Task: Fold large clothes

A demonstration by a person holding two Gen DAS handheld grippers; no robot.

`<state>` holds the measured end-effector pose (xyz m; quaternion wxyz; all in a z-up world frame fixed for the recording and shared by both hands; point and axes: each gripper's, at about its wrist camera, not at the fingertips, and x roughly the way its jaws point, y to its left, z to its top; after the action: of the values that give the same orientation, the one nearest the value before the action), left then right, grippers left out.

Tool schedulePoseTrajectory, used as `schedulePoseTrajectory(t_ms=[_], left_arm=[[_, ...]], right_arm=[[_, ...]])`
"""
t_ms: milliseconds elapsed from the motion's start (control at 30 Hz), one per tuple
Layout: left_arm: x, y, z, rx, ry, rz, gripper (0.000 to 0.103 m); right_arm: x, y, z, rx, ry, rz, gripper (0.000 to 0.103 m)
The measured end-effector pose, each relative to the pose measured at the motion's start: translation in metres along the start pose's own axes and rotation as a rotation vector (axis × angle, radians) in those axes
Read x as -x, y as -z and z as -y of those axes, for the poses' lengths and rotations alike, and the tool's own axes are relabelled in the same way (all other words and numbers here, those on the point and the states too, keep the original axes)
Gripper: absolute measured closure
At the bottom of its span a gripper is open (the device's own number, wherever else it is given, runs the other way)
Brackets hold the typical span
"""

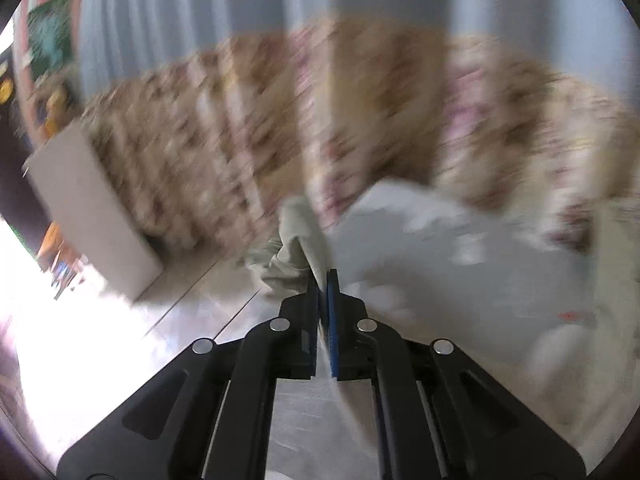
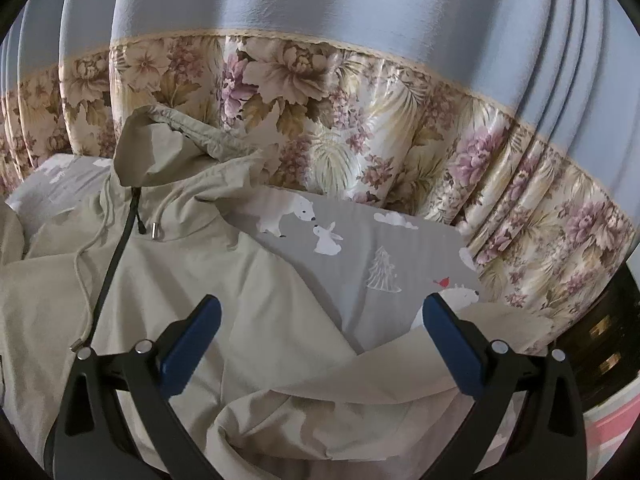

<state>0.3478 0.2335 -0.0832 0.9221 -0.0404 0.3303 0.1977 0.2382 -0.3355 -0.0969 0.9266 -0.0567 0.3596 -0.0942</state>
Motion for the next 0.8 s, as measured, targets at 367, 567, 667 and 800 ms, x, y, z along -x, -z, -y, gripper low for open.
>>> schedulePoseTrajectory(t_ms=[367, 567, 667, 800], left_arm=[[0.129, 0.087, 0.223, -0.328, 0.557, 0.004, 0.099], [0.116, 0.189, 0.320, -0.553, 0.603, -0.264, 0.040], [0.120, 0.210, 0.314, -0.583, 0.637, -0.331, 0.025], [0.146, 0.195, 0.267, -0.577, 0.625, -0.248, 0.010]], right_arm=[[-0.005, 0.017, 0.026, -0.122, -0.082, -0.040, 0.002], [-0.008, 0.031, 0.041, -0.198, -0.114, -0.108, 0.002], [-0.005, 0.039, 0.033, -0.145, -0.067, -0.127, 0.002], [0.006, 0.039, 0.018, -0.110, -0.132, -0.080, 0.002]])
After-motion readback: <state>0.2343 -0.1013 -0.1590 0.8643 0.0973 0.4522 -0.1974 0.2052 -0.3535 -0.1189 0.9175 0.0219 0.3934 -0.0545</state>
